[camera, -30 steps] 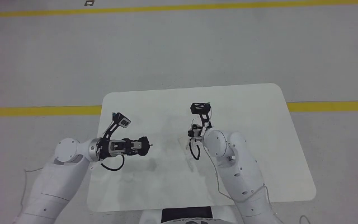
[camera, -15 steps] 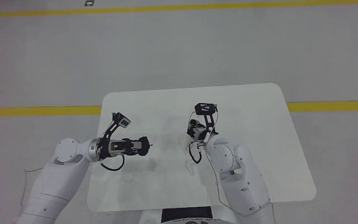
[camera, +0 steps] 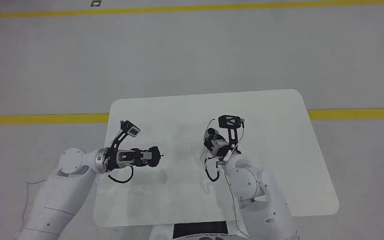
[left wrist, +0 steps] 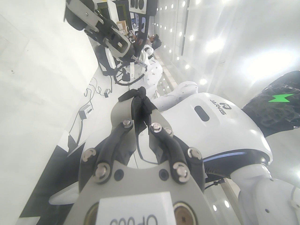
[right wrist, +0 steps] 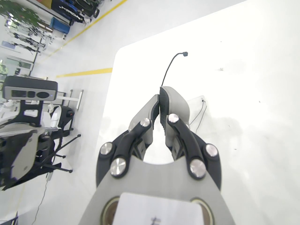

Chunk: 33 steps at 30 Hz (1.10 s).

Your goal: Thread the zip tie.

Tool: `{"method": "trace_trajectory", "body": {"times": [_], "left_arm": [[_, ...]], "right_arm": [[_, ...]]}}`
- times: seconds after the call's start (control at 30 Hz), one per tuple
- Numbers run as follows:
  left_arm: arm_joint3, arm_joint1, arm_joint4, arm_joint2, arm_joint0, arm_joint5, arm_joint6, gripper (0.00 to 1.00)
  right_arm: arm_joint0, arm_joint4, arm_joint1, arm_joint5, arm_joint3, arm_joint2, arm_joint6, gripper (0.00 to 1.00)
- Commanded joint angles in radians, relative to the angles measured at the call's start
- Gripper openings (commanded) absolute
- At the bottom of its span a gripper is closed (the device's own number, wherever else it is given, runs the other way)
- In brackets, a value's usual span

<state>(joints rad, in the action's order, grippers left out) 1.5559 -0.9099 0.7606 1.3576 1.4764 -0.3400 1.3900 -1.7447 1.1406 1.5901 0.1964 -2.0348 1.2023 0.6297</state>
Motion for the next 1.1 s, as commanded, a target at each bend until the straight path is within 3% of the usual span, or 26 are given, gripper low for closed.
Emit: {"method": "trace_trajectory", "body": {"times": [0.0,0.13,0.33,0.53,0.73,1.07], "left_arm": [[0.000,0.000,0.000,0.000,0.000,0.000,0.000,0.00],[0.000,0.000,0.000,0.000,0.000,0.000,0.000,0.00],[0.000,0.000,0.000,0.000,0.000,0.000,0.000,0.00],[0.000,0.000,0.000,0.000,0.000,0.000,0.000,0.00],[0.000,0.000,0.000,0.000,0.000,0.000,0.000,0.00],[0.000,0.000,0.000,0.000,0.000,0.000,0.000,0.00]], "right_arm": [[-0.058,0.003,-0.005,-0.012,-0.036,-0.008,-0.055,0.00],[-0.140,0.014,-0.015,-0.050,-0.074,-0.019,-0.149,0.00],[-0.200,0.040,-0.029,-0.111,-0.079,-0.051,-0.257,0.00],[-0.168,0.059,-0.049,-0.125,-0.058,-0.099,-0.351,0.00],[-0.091,0.065,-0.079,-0.091,-0.035,-0.186,-0.412,0.00],[-0.088,0.069,-0.081,-0.089,-0.035,-0.191,-0.412,0.00]]}}
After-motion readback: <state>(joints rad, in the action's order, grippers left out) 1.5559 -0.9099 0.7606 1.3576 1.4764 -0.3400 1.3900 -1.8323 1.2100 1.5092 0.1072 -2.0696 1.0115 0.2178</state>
